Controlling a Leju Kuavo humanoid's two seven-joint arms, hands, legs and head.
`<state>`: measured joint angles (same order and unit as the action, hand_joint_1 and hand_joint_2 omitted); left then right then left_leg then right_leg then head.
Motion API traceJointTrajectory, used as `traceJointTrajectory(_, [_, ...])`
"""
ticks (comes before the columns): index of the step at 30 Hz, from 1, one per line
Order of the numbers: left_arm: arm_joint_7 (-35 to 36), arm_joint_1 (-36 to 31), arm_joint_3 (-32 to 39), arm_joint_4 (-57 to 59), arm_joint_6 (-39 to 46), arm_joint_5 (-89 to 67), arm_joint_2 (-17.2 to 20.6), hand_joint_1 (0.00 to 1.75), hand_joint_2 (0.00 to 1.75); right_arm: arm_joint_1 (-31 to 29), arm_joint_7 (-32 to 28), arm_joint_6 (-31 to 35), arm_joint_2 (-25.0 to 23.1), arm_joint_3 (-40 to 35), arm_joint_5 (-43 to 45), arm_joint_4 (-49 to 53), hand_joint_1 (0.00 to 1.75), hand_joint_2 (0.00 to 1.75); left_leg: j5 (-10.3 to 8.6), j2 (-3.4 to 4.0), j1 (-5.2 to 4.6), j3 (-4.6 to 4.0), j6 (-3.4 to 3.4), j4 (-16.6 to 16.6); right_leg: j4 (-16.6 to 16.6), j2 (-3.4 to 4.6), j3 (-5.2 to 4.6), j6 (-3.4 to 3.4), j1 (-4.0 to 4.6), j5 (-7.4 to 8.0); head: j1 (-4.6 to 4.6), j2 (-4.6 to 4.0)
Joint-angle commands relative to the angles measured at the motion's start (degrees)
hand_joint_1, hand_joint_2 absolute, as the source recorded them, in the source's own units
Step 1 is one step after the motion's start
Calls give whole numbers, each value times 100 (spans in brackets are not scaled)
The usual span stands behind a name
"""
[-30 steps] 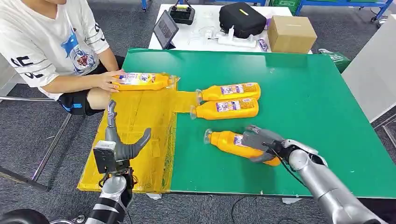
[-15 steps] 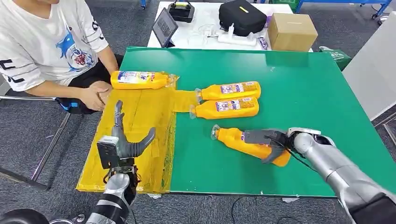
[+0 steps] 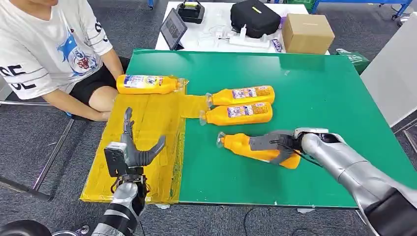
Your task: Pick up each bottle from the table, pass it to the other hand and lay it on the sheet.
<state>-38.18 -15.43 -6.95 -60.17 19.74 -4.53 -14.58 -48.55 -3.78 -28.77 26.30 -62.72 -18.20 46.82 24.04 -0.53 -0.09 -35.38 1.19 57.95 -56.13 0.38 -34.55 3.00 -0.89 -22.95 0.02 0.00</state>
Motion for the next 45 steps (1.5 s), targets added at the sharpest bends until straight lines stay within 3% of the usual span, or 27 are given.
traceJointTrajectory(1, [29, -64, 18, 208, 56, -51, 43, 0, 175, -238, -16, 566, -272, -784, -86, -228, 175, 175, 12, 20, 9, 27, -10, -2, 8, 12, 24, -15, 11, -3, -2, 0])
traceJointTrajectory(4, [20, 175, 154, -170, 107, -84, 36, 0, 175, 425, 51, 2319, -475, 100, -316, 40, 175, 175, 13, 23, 12, 33, -10, -6, 15, 14, 31, -15, 14, -3, -2, 0])
traceJointTrajectory(6, [89, 454, 278, -608, 112, -164, -10, 0, 175, 1628, 52, 4410, -1026, 1692, -942, 890, 175, 175, 12, 18, 12, 29, -9, -6, 14, 9, 29, -14, 14, -3, 2, 0])
traceJointTrajectory(8, [145, 679, 355, -961, 53, -227, -64, 0, 175, 2630, 11, 5348, -1660, 3064, -2056, 2306, 175, 175, 15, 24, 22, 38, -13, -17, 28, 20, 38, -17, 24, -2, 0, 0])
traceJointTrajectory(10, [167, 747, 349, -1064, 25, -257, -80, 0, 175, 2961, 162, 5030, -1885, 3513, -2478, 3012, 175, 175, 26, 58, 34, 27, -17, -6, 15, 55, 22, -21, 33, -2, 5, 0])
traceJointTrajectory(12, [175, 784, 307, -1124, -21, -250, -98, 0, 175, 3373, -536, 6018, -2291, 4203, -2736, 3772, 175, 175, 20, 18, 22, 2, -15, -2, -6, 16, 1, -19, 20, -15, 2, 0])
traceJointTrajectory(13, [179, 783, 294, -1127, -9, -253, -102, 0, 175, 3440, -557, 5964, -2301, 4261, -2788, 3931, 175, 175, 30, 36, 30, 7, -23, 1, -7, 29, -1, -23, 30, -18, 2, 0])
traceJointTrajectory(14, [186, 770, 247, -1111, -36, -231, -104, 0, 175, 3640, -1019, 6480, -2497, 4546, -2642, 4308, 175, 175, 38, 33, 33, 10, -27, 7, -14, 25, 2, -29, 33, -27, -9, 0])
traceJointTrajectory(16, [193, 746, 229, -1098, -42, -220, -115, 0, 175, 3722, -1047, 6474, -2497, 4600, -2635, 4439, 175, 175, 21, -29, 29, -25, -18, 11, -17, -27, -23, -24, 29, -34, -2, 0])
traceJointTrajectory(17, [200, 684, 195, -1041, -55, -159, -117, 0, 175, 3890, -1394, 6751, -2632, 4805, -2449, 4703, 175, 175, 11, -51, 29, -35, -14, 3, -7, -47, -27, -20, 28, -28, -2, 0])
traceJointTrajectory(20, [233, 636, 135, -1036, -146, 5, -121, 0, 175, 4080, -1846, 6870, -2771, 5010, -1929, 4883, 175, 175, 20, -38, 34, -21, -12, 6, -5, -38, -10, -25, 31, -33, -4, 0])
traceJointTrajectory(25, [417, 662, 28, -1139, -497, 410, -98, 0, 175, 4259, -2138, 6877, -2940, 5301, -1772, 4798, 175, 175, 13, -43, 21, -25, -16, 0, 0, -48, -13, -26, 17, -27, 2, 0])
traceJointTrajectory(27, [739, 697, -112, -1208, -1224, 1041, -38, 0, 175, 4343, -2443, 6612, -2958, 5385, -1389, 4589, 175, 175, 16, -37, 22, -17, -17, 0, 2, -43, -7, -28, 19, -28, 0, 0])
traceJointTrajectory(32, [838, 705, -179, -1228, -1421, 1213, -23, 0, 175, 4341, -2580, 6537, -2964, 5393, -1320, 4429, 175, 175, 9, -31, 18, -27, -14, -5, 3, -34, -22, -23, 14, -19, 0, 0])
traceJointTrajectory(35, [1383, 688, -545, -1120, -2858, 2338, 211, 0, 175, 4448, -3085, 5839, -3055, 5404, -1019, 3773, 175, 175, 15, -25, 23, -9, -16, -7, 9, -31, -5, -26, 20, -22, -2, 0])
traceJointTrajectory(38, [1530, 711, -790, -1069, -3534, 2808, 317, 0, 175, 4547, -3530, 5505, -3201, 5259, -979, 3064, 175, 175, 14, -27, 26, 7, -17, -16, 21, -37, 13, -28, 23, -22, 0, 0])
traceJointTrajectory(42, [1530, 712, -803, -1065, -3529, 2808, 319, 0, 175, 4550, -3587, 5515, -3229, 5257, -970, 2994, 175, 175, 8, -29, 23, -8, -15, -15, 17, -35, -3, -24, 19, -18, 0, 0])
traceJointTrajectory(44, [1536, 706, -845, -1080, -3590, 2839, 346, 0, 175, 4546, -3584, 5450, -3238, 5186, -946, 2960, 175, 175, 17, -21, 30, 26, -19, -24, 32, -29, 33, -31, 28, -22, 2, 0])
traceJointTrajectory(45, [1536, 706, -845, -1080, -3590, 2839, 346, 0, 175, 4546, -3584, 5450, -3238, 5186, -946, 2960, 175, 175, 9, -22, 23, -12, -15, -14, 16, -27, -7, -24, 19, -16, 0, 0])
